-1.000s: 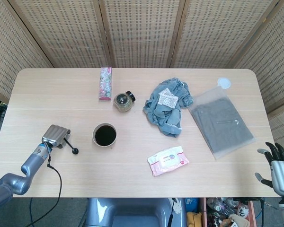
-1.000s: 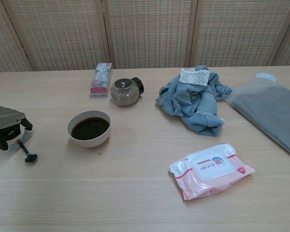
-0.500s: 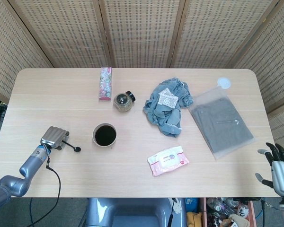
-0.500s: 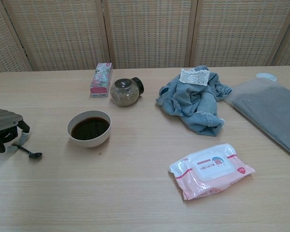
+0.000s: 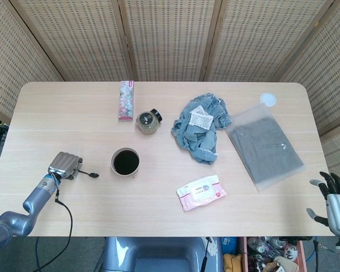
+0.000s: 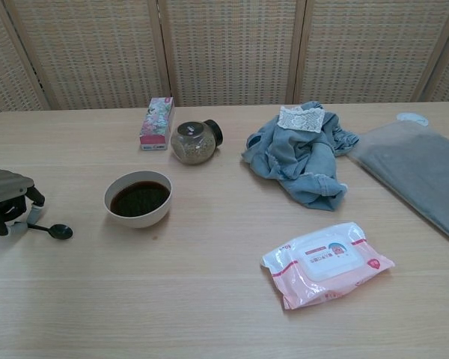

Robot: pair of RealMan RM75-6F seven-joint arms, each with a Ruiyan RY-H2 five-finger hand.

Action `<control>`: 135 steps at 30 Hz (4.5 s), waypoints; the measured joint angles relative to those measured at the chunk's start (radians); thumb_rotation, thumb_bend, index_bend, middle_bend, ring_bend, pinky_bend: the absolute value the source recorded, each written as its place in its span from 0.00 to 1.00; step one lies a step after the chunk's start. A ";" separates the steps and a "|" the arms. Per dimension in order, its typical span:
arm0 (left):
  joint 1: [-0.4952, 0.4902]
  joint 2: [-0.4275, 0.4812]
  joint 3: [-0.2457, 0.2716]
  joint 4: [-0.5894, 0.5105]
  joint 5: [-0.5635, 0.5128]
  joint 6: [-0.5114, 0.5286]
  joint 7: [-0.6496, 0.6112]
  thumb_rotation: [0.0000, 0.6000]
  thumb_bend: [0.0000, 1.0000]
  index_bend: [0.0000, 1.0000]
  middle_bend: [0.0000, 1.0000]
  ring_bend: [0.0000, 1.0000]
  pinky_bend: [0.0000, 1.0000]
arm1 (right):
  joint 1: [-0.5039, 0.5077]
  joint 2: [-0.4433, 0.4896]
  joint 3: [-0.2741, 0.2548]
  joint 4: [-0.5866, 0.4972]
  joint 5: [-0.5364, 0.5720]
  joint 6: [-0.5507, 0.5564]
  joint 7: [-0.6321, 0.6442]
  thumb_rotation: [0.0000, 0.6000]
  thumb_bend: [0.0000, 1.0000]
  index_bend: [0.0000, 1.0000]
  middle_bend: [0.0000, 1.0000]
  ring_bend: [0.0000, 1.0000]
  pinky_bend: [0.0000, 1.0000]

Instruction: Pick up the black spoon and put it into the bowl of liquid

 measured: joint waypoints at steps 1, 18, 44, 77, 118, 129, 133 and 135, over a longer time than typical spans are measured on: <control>0.000 0.002 0.000 -0.003 0.001 0.003 -0.001 1.00 0.47 0.58 0.84 0.71 0.66 | 0.000 0.000 0.000 0.000 -0.001 0.000 0.000 1.00 0.29 0.33 0.22 0.13 0.27; -0.009 0.136 -0.011 -0.132 0.071 0.155 0.108 1.00 0.47 0.65 0.84 0.71 0.66 | 0.000 0.001 0.003 -0.003 -0.013 0.010 0.001 1.00 0.30 0.33 0.22 0.14 0.27; -0.174 0.224 -0.022 -0.286 0.209 0.169 0.543 1.00 0.47 0.69 0.72 0.58 0.62 | -0.009 -0.004 0.003 0.002 -0.028 0.032 0.012 1.00 0.29 0.33 0.22 0.14 0.27; -0.362 -0.019 -0.044 -0.167 0.193 0.008 0.803 1.00 0.47 0.73 0.68 0.51 0.62 | -0.037 -0.010 0.005 0.059 -0.003 0.043 0.074 1.00 0.30 0.33 0.22 0.14 0.27; -0.364 -0.052 -0.035 -0.156 0.094 0.034 0.871 1.00 0.47 0.73 0.68 0.51 0.62 | -0.059 -0.017 0.007 0.063 0.012 0.045 0.078 1.00 0.29 0.33 0.22 0.14 0.27; -0.364 -0.079 -0.031 -0.097 0.058 0.023 0.863 1.00 0.47 0.74 0.68 0.51 0.62 | -0.058 -0.017 0.006 0.062 0.009 0.042 0.074 1.00 0.29 0.33 0.22 0.15 0.27; -0.350 -0.052 -0.014 -0.141 0.072 0.047 0.853 1.00 0.47 0.74 0.68 0.51 0.62 | -0.056 -0.019 0.006 0.065 0.006 0.038 0.077 1.00 0.30 0.33 0.22 0.15 0.27; -0.341 -0.031 -0.002 -0.176 0.084 0.062 0.846 1.00 0.47 0.74 0.68 0.51 0.62 | -0.052 -0.021 0.007 0.067 0.003 0.035 0.077 1.00 0.30 0.33 0.22 0.15 0.27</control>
